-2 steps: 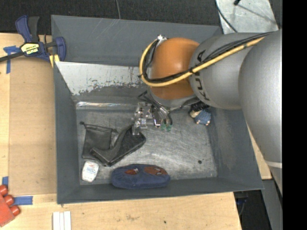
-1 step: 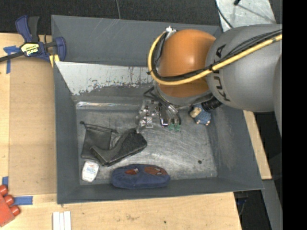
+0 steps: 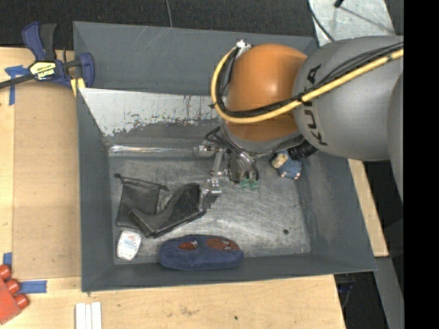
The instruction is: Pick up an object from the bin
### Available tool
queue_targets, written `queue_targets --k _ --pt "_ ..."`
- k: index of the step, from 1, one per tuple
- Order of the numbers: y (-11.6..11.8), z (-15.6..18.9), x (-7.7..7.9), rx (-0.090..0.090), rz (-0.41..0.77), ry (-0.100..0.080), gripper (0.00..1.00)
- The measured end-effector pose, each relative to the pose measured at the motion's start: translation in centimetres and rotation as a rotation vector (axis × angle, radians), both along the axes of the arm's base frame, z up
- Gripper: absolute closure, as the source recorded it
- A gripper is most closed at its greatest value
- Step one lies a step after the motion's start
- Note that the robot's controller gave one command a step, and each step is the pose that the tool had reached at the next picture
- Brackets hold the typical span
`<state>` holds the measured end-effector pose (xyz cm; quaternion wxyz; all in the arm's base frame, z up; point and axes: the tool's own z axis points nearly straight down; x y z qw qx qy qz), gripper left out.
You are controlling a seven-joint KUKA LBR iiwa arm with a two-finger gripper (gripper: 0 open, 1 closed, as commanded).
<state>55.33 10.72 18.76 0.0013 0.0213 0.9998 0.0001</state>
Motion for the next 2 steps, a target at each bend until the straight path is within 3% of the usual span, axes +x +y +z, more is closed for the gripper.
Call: queue_targets --k 1,2 --pt "1.0 4.7 -5.8 0.000 0.272 -0.001 0.00" --pt "6.0 -9.8 -5.3 -0.001 0.442 -0.002 0.00"
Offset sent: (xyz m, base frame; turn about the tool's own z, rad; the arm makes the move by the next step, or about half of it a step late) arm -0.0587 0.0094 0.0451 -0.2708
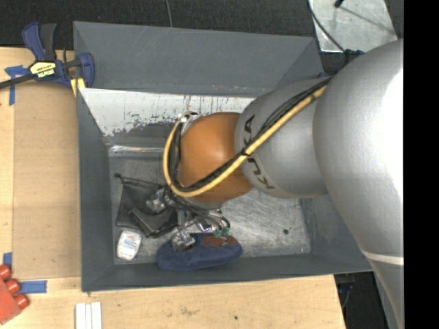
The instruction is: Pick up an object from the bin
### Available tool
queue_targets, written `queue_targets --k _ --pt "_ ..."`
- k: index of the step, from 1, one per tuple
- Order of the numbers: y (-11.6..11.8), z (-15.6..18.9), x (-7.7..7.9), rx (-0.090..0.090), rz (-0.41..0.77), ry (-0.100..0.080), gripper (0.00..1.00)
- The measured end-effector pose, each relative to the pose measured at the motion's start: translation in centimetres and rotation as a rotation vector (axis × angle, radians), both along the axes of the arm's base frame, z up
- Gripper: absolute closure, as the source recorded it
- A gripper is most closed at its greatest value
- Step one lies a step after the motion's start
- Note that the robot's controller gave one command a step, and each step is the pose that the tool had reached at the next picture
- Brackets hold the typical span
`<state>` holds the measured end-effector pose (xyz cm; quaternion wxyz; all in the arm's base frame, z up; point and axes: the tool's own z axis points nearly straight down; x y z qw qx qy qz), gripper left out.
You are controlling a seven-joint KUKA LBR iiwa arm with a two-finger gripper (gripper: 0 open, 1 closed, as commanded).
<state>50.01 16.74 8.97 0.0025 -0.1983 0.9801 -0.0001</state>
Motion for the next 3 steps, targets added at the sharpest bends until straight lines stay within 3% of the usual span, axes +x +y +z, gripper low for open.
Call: queue_targets --k 1,2,3 --pt "0.1 0.3 0.1 0.005 -0.002 -0.006 1.00" --pt "0.7 10.4 -0.7 0.000 0.043 0.002 1.00" --pt "0.3 15.3 1.0 -0.001 0.402 0.004 1.00"
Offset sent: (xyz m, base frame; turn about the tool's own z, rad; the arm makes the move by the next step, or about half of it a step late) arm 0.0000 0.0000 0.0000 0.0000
